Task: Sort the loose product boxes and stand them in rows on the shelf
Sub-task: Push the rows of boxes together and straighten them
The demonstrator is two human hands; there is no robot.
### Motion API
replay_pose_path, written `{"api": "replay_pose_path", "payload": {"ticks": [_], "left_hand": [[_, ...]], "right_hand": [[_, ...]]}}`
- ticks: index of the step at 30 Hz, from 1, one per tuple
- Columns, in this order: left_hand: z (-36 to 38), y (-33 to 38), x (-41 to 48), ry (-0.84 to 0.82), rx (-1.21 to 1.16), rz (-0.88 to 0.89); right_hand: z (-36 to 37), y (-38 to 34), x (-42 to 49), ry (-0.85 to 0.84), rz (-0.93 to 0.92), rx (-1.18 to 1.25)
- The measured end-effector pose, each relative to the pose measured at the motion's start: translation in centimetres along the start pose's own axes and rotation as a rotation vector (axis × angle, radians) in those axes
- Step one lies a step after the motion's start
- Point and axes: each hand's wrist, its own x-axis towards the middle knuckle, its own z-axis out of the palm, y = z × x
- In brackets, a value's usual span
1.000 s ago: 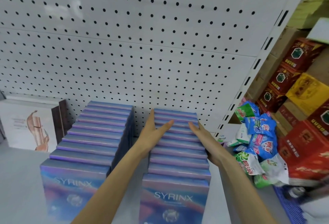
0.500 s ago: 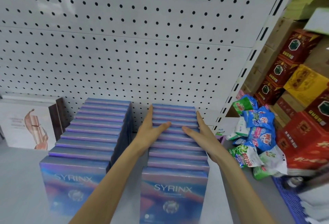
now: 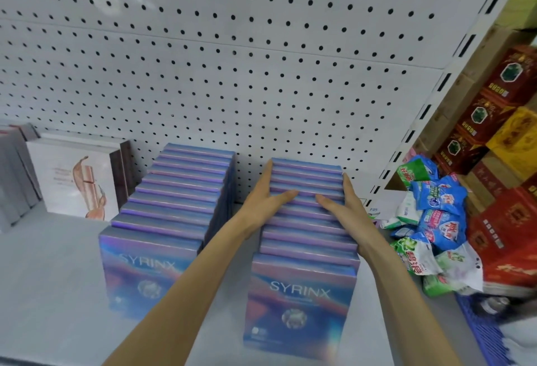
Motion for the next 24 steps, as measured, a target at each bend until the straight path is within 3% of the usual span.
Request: {"api": "replay_pose_path", "payload": {"ticks": [4, 8, 12, 16, 24], "left_hand": [[0.5, -1.0, -3.4, 0.084, -0.005, 0.056], [1.5, -2.6, -8.0, 0.087, -0.232, -0.014], [1.9, -3.3, -9.0, 0.080, -0.332, -0.006], [2.6, -3.1, -8.9, 0.086, -0.320, -0.002], [2.3, -3.6, -8.7, 0.099, -0.303, 0.026]], "right_hand": [[-0.6, -0.2, -1.1, -0.049, 0.043, 0.032], [-1.4, 1.4, -4.7, -0.116, 0.074, 0.182], [0.1, 3.4, -8.5, -0.024, 0.098, 0.379], [1.7, 3.5, -9.1, 0.135, 0.083, 0.408], [1.9, 3.0, -8.9, 0.129, 0.008, 0.377]]}}
